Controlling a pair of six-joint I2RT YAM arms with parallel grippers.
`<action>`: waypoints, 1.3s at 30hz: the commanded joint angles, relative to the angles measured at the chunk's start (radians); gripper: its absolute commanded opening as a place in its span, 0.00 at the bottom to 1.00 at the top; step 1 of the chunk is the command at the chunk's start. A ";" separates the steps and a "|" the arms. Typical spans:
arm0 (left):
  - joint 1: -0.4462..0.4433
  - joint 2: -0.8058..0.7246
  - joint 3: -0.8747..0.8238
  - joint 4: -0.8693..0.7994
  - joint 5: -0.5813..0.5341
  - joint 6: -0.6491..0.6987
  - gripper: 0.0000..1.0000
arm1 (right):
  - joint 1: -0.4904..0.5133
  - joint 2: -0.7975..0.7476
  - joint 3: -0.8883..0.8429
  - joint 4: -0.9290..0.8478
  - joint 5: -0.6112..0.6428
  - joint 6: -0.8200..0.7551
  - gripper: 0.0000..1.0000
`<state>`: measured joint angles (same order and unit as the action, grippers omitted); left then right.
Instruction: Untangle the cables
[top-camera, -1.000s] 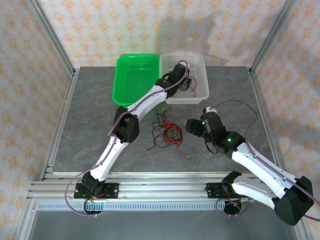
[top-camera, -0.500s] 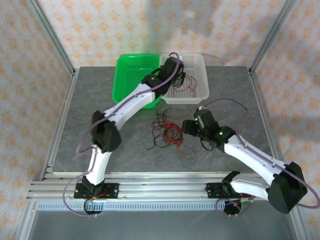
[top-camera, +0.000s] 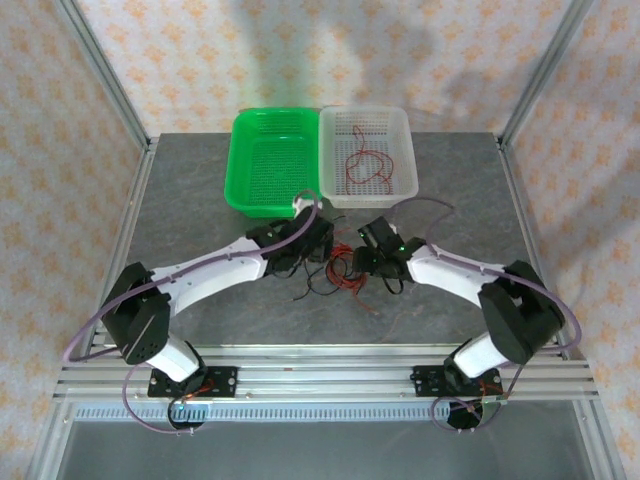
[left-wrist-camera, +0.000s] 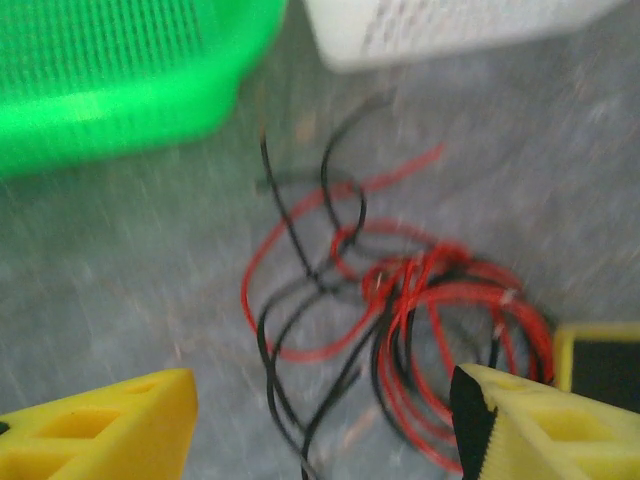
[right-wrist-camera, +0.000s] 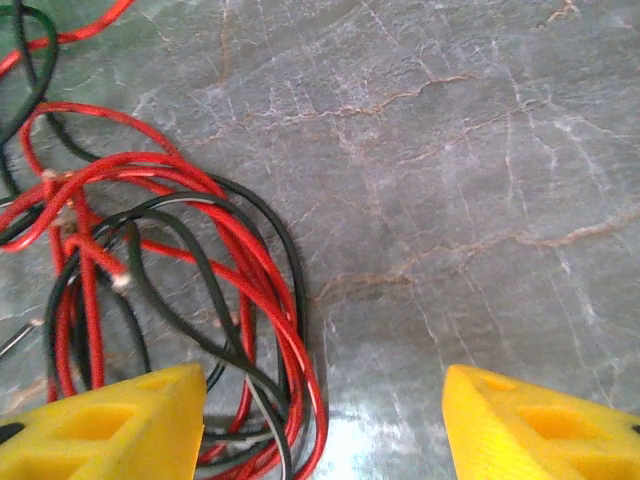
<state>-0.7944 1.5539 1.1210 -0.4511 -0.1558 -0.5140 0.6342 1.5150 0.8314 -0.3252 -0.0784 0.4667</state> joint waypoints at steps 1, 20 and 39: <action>-0.013 0.020 -0.050 0.115 0.084 -0.153 0.70 | 0.004 0.046 0.034 0.046 0.030 -0.013 0.62; -0.035 0.411 0.056 0.120 0.026 -0.260 0.73 | 0.005 0.115 -0.027 0.090 0.100 0.058 0.53; 0.102 0.181 -0.320 0.000 -0.191 -0.336 0.73 | -0.136 -0.016 -0.114 -0.028 0.298 0.169 0.29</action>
<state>-0.7685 1.7466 0.9081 -0.2317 -0.2169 -0.8192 0.5545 1.5509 0.7586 -0.2722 0.0967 0.5896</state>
